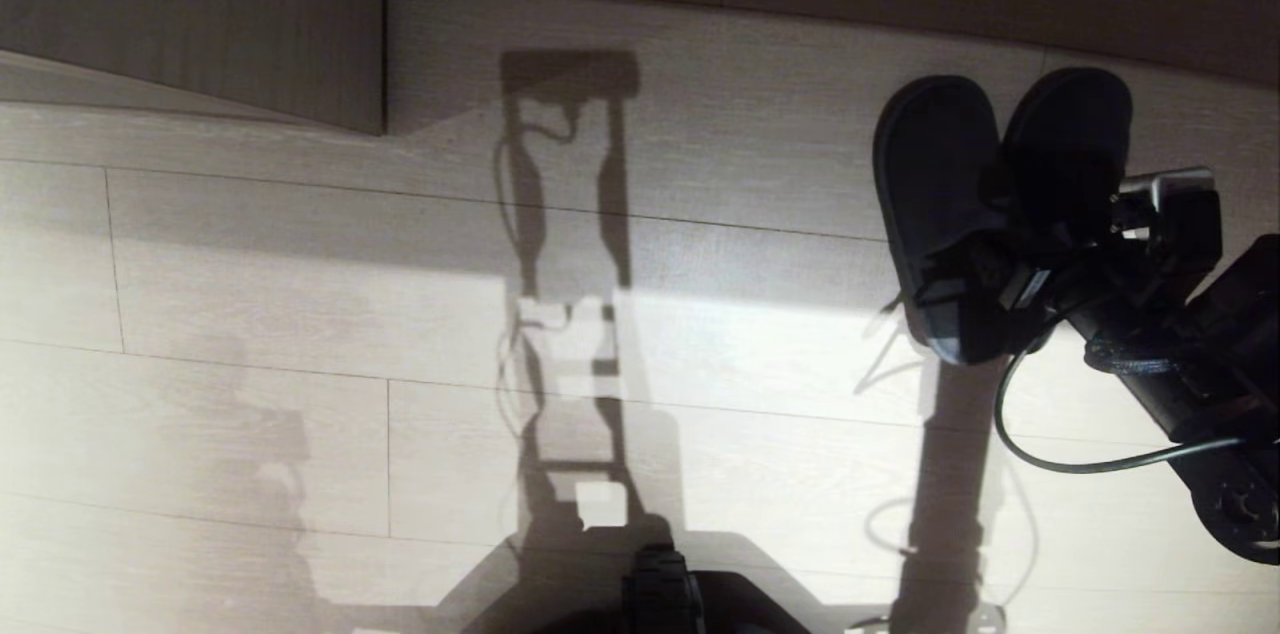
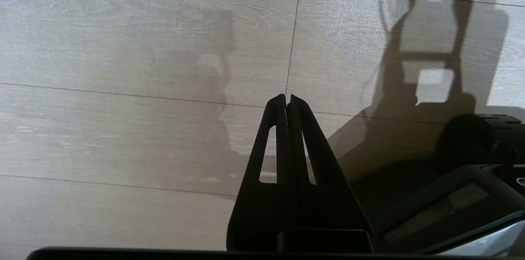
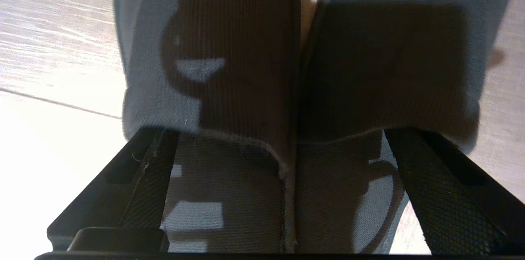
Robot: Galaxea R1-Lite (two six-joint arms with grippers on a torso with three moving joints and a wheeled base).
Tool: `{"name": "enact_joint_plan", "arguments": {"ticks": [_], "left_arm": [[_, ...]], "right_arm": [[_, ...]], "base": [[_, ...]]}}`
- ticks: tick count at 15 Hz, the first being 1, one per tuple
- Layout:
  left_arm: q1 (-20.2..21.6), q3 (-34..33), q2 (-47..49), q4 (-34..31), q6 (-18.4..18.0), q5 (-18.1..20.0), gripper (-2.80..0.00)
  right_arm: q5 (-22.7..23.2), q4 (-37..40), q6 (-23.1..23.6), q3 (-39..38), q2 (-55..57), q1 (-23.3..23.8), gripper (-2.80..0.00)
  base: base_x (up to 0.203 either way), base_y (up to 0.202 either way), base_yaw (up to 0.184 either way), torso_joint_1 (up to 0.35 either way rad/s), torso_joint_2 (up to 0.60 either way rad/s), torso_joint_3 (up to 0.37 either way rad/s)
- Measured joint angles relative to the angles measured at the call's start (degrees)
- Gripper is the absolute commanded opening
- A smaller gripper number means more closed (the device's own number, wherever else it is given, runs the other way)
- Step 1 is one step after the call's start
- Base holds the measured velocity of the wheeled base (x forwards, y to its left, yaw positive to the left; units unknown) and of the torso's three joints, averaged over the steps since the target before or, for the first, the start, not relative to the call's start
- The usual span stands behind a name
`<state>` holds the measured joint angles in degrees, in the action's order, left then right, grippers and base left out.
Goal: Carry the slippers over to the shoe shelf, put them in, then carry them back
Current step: Pick up the slippers on the floor
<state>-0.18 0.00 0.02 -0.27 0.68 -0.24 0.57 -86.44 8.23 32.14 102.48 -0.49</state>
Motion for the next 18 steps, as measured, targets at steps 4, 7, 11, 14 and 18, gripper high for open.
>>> {"name": "enact_joint_plan", "arguments": {"ticks": [4,7,11,14,18], "left_arm": [[0.0,0.0,0.0,0.0,0.0,0.0,-2.8],[0.0,0.0,0.0,0.0,0.0,0.0,-2.8],[0.0,0.0,0.0,0.0,0.0,0.0,-2.8],[0.0,0.0,0.0,0.0,0.0,0.0,-2.8],[0.0,0.0,0.0,0.0,0.0,0.0,-2.8]], "right_arm": [[-0.3,-0.1,0.6,1.3,2.3,0.5,0.0],[-0.3,-0.2,0.9,2.6,3.3,1.1,0.0],[-0.2,-0.1,1.0,6.3,4.7,1.2,-2.8],[0.1,-0.3,0.9,10.9,7.4,1.1,-2.8],[0.2,-0.7,0.3,14.0,10.0,1.0,-2.8]], "base": [[0.0,0.0,0.0,0.0,0.0,0.0],[0.0,0.0,0.0,0.0,0.0,0.0],[0.0,0.0,0.0,0.0,0.0,0.0],[0.0,0.0,0.0,0.0,0.0,0.0],[0.0,0.0,0.0,0.0,0.0,0.0]]}}
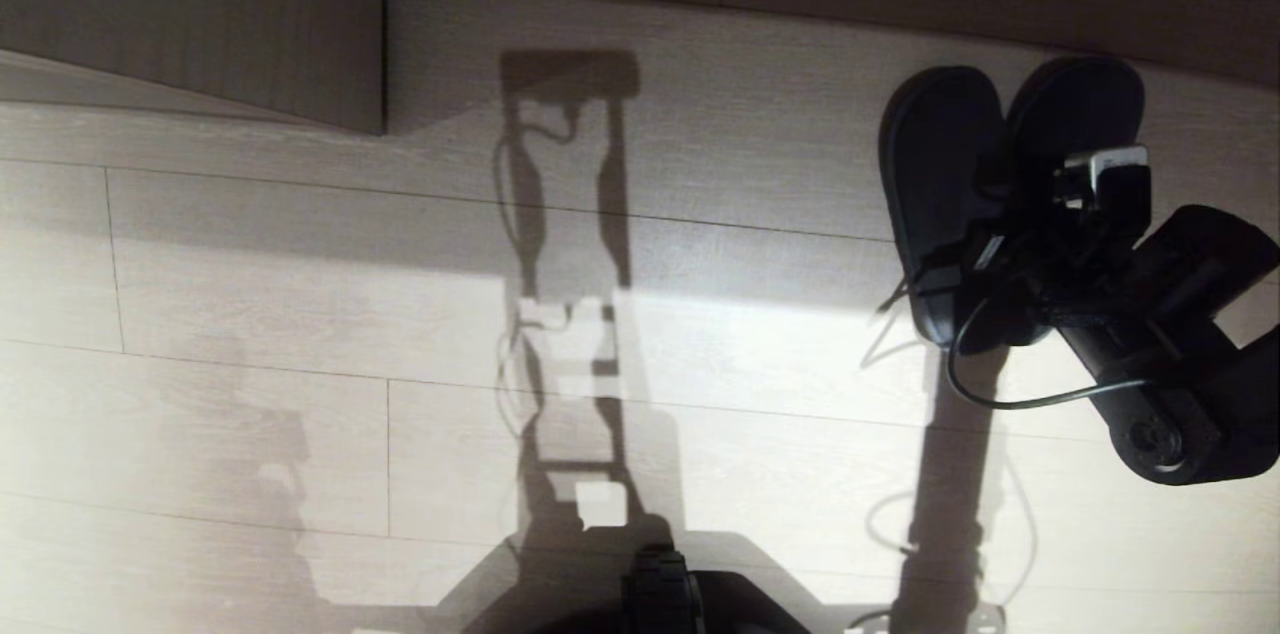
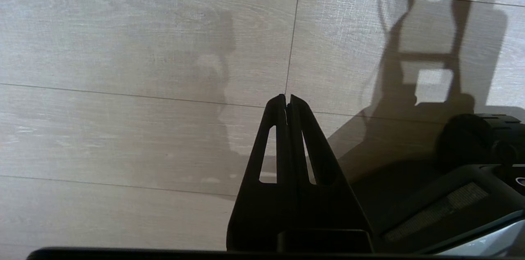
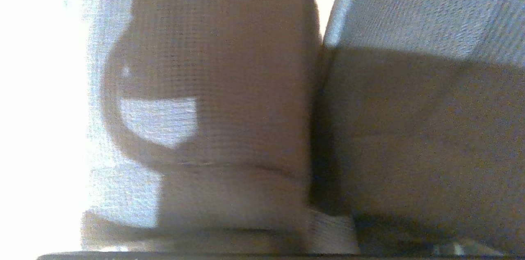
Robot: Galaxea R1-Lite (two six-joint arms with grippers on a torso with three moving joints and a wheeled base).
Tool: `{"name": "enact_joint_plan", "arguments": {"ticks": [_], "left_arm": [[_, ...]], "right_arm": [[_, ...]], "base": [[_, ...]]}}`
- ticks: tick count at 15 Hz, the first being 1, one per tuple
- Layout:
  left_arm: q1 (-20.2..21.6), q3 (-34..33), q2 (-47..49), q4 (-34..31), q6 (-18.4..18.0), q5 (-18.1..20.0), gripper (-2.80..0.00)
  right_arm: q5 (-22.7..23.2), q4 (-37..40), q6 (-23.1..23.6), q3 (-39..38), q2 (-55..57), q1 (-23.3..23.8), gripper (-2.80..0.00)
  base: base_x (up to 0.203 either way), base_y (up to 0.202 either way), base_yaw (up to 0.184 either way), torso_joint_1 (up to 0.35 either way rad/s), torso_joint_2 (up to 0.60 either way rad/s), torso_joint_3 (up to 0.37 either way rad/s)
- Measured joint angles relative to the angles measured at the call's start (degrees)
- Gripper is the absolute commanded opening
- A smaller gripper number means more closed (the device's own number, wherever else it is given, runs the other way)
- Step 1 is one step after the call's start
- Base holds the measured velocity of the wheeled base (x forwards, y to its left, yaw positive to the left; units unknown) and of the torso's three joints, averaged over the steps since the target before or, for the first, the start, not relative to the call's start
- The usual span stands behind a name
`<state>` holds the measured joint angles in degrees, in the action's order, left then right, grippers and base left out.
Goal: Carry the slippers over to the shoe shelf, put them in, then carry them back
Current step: Pick up the slippers on the floor, then place the slippers into the shoe cabinet
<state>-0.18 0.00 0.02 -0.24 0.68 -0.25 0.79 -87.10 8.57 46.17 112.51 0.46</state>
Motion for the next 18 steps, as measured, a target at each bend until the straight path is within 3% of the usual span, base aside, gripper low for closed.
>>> {"name": "enact_joint_plan", "arguments": {"ticks": [6,18], "left_arm": [[0.0,0.0,0.0,0.0,0.0,0.0,-2.8],[0.0,0.0,0.0,0.0,0.0,0.0,-2.8]], "right_arm": [[1.1,0.9,-0.2,-3.3,-4.9,0.0,-2.8],[5.6,9.3,0.0,-42.1,-41.5,0.1,-2.8]], "base": [[0.0,0.0,0.0,0.0,0.0,0.0],[0.0,0.0,0.0,0.0,0.0,0.0]]}}
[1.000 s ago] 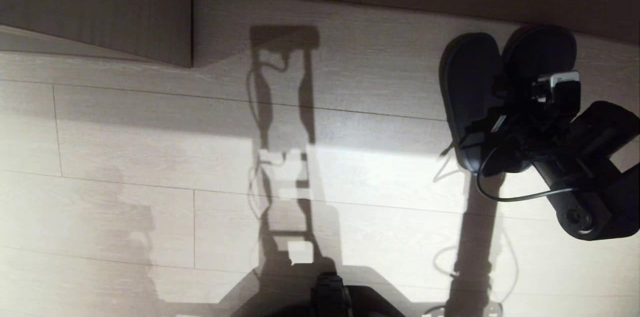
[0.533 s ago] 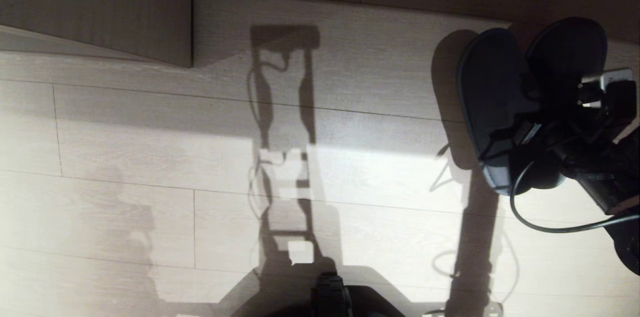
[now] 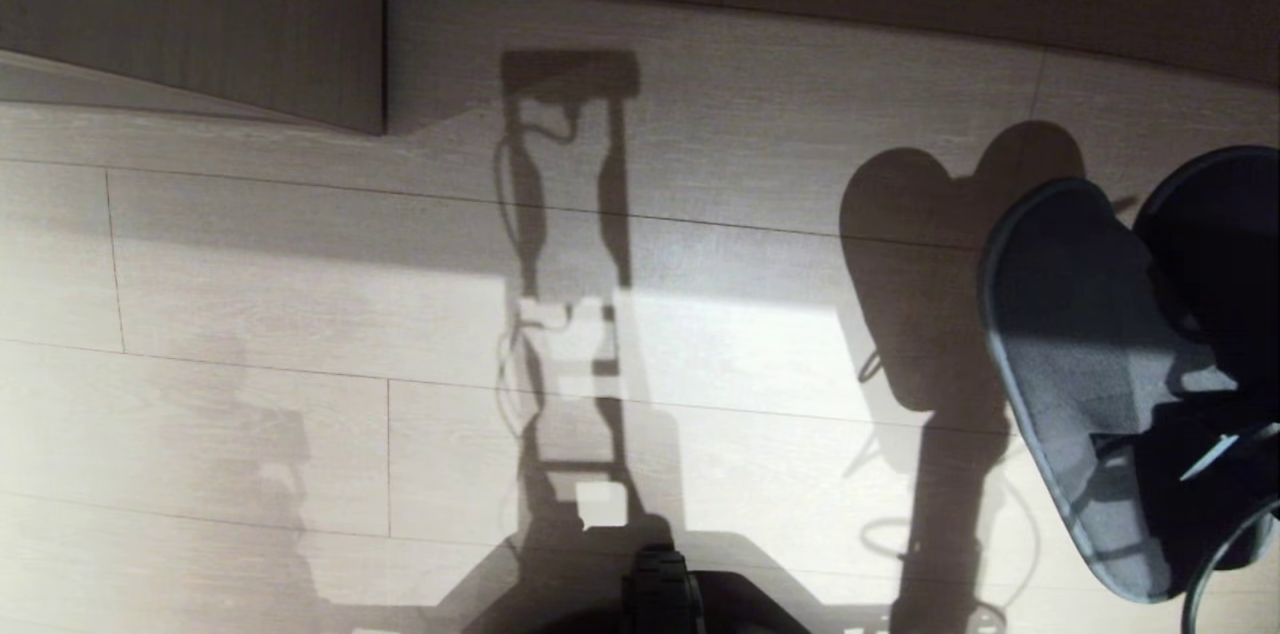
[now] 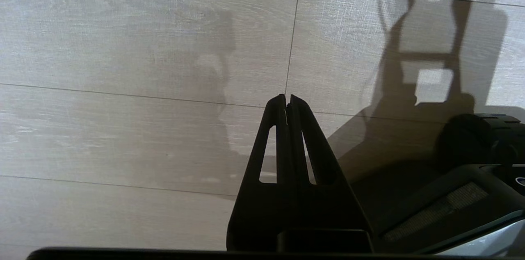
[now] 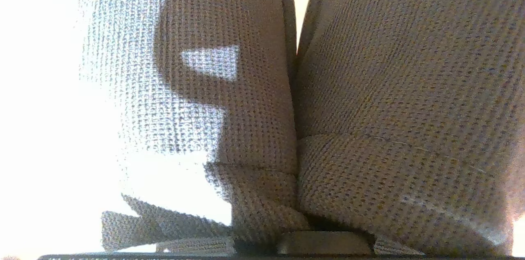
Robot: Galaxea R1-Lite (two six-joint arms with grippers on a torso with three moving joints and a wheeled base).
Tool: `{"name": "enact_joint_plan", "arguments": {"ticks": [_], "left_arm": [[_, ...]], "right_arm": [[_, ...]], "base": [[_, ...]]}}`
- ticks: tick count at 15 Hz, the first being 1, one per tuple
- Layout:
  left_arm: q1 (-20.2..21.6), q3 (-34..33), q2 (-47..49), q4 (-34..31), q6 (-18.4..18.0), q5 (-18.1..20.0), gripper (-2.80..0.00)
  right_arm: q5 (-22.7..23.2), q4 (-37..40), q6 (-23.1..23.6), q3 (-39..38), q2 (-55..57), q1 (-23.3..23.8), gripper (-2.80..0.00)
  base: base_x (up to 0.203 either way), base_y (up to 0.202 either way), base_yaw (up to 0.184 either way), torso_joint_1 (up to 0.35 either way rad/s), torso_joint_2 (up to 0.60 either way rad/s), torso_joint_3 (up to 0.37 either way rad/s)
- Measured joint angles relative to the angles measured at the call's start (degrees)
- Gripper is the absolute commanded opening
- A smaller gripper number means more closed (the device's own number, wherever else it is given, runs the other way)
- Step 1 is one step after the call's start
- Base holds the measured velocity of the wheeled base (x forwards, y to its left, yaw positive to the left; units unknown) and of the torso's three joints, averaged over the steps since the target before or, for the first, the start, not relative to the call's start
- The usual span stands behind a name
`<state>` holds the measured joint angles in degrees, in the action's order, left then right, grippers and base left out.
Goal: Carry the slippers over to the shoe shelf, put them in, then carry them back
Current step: Place the slippers into the shoe cabinet
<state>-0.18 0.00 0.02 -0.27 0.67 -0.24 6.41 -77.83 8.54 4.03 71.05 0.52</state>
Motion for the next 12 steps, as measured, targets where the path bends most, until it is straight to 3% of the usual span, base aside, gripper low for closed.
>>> {"name": "enact_joint_plan", "arguments": {"ticks": [5,12], "left_arm": [[0.0,0.0,0.0,0.0,0.0,0.0,-2.8],[0.0,0.0,0.0,0.0,0.0,0.0,-2.8]], "right_arm": [[0.3,16.3,0.1,-1.3,-20.2,0.0,-2.8],[4.8,63.7,-0.1,7.4,-56.2,-0.3,-2.8]], "base": [[0.0,0.0,0.0,0.0,0.0,0.0],[0.0,0.0,0.0,0.0,0.0,0.0]]}}
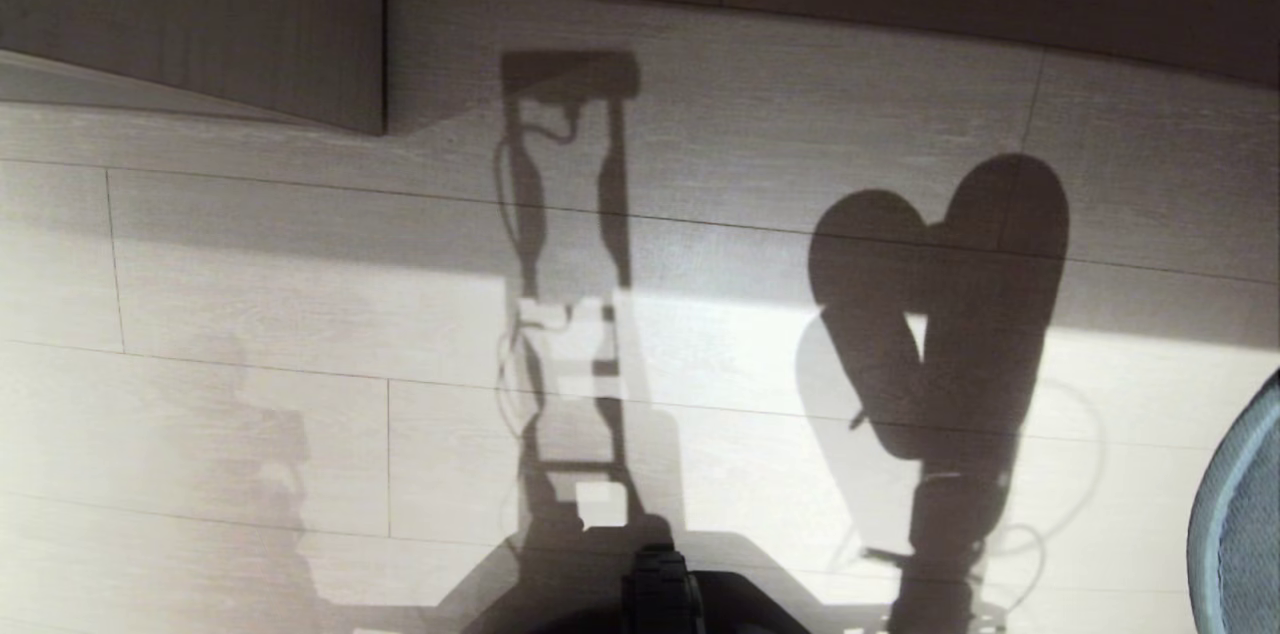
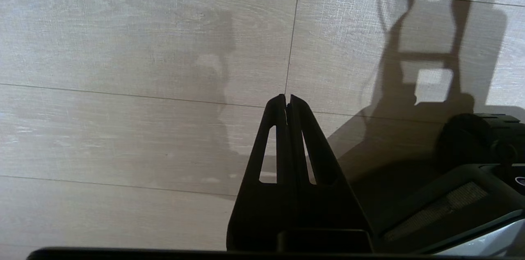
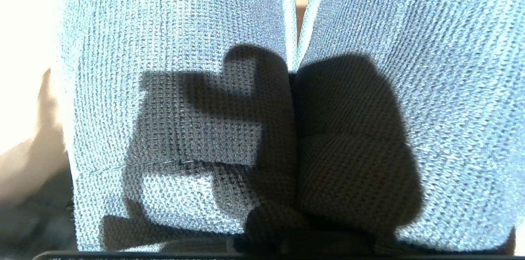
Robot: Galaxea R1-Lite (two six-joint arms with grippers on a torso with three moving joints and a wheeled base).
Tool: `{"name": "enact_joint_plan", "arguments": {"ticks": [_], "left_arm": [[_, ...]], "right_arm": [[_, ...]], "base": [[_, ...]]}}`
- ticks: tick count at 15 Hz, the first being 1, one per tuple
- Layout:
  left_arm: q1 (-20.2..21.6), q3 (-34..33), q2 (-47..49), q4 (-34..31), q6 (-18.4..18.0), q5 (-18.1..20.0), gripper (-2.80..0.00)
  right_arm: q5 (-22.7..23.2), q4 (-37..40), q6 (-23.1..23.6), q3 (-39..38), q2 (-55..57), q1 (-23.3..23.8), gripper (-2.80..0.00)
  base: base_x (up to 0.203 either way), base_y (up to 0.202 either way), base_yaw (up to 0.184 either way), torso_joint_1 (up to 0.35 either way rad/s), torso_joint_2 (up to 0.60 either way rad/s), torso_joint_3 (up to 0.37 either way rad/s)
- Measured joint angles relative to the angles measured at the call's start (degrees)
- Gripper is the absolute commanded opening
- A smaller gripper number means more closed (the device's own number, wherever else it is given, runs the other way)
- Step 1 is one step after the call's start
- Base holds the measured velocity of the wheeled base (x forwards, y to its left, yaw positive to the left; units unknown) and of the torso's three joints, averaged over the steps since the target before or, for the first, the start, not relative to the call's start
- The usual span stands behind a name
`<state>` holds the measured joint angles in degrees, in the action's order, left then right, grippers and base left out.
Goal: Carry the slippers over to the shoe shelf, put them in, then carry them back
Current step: Place the slippers into the shoe cabinet
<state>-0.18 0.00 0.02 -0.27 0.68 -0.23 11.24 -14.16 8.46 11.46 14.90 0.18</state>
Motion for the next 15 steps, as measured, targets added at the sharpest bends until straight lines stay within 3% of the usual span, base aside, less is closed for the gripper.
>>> {"name": "enact_joint_plan", "arguments": {"ticks": [3,7,12,15], "left_arm": [[0.0,0.0,0.0,0.0,0.0,0.0,-2.8],[0.0,0.0,0.0,0.0,0.0,0.0,-2.8],[0.0,0.0,0.0,0.0,0.0,0.0,-2.8],[0.0,0.0,0.0,0.0,0.0,0.0,-2.8]], "right_arm": [[-1.0,7.7,0.0,-6.5,-9.6,0.0,-2.8],[-9.9,13.1,-1.9,-11.0,-14.0,0.1,-2.8],[-10.6,14.1,-2.4,-11.4,-15.0,0.1,-2.8],[-10.9,14.3,-6.5,-11.5,-15.1,0.1,-2.8]], "base": [[0.0,0.0,0.0,0.0,0.0,0.0],[0.0,0.0,0.0,0.0,0.0,0.0],[0.0,0.0,0.0,0.001,0.0,0.014],[0.0,0.0,0.0,0.0,0.0,0.183]]}}
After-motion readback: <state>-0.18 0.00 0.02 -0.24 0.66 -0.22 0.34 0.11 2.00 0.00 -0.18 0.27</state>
